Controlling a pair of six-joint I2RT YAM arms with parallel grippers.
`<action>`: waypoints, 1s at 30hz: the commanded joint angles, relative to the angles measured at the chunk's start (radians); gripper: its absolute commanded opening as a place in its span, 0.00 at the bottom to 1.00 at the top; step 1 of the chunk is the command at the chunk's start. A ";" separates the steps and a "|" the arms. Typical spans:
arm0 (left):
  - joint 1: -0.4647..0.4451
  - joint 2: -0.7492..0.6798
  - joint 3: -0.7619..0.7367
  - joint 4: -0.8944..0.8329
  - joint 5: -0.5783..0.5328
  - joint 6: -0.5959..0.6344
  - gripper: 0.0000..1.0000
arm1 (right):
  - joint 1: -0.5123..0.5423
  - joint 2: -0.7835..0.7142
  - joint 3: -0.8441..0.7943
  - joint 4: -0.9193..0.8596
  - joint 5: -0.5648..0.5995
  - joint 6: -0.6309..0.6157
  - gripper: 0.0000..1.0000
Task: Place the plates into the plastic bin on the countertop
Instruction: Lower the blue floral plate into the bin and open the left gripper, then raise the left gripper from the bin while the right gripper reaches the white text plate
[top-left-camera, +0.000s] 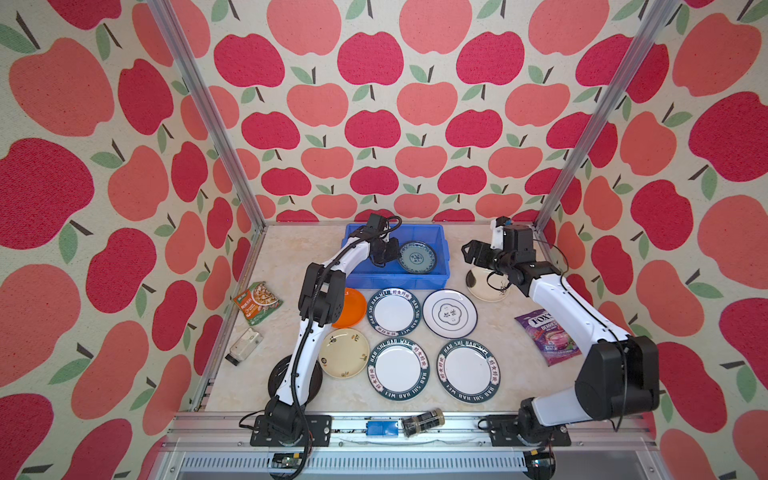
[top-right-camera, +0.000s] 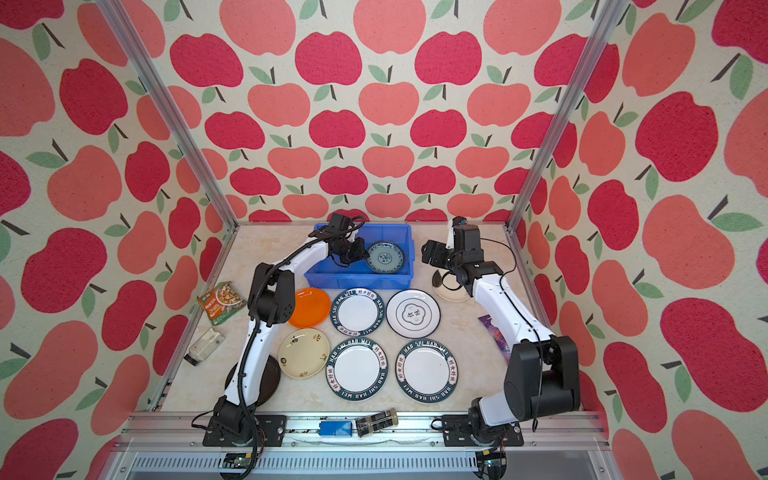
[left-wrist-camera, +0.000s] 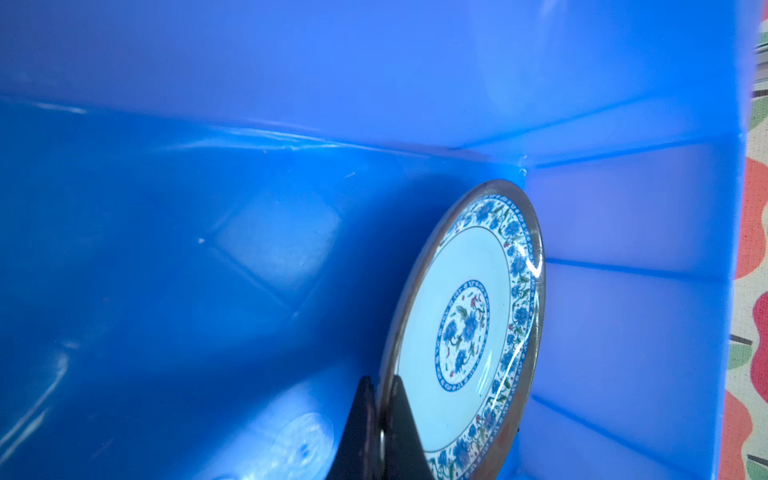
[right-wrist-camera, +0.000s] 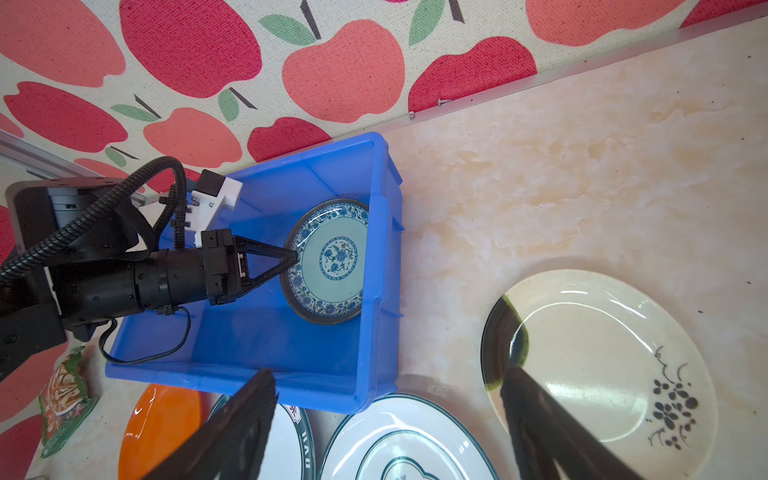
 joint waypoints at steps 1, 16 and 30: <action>-0.001 0.026 0.031 -0.078 -0.016 0.028 0.06 | -0.002 0.015 0.002 -0.007 -0.002 0.021 0.88; 0.008 -0.067 0.028 -0.089 -0.024 0.104 0.62 | -0.036 -0.112 -0.132 -0.077 -0.028 -0.001 0.87; 0.036 -0.422 -0.165 -0.038 0.047 0.163 0.73 | -0.115 -0.316 -0.547 0.042 -0.218 0.165 0.67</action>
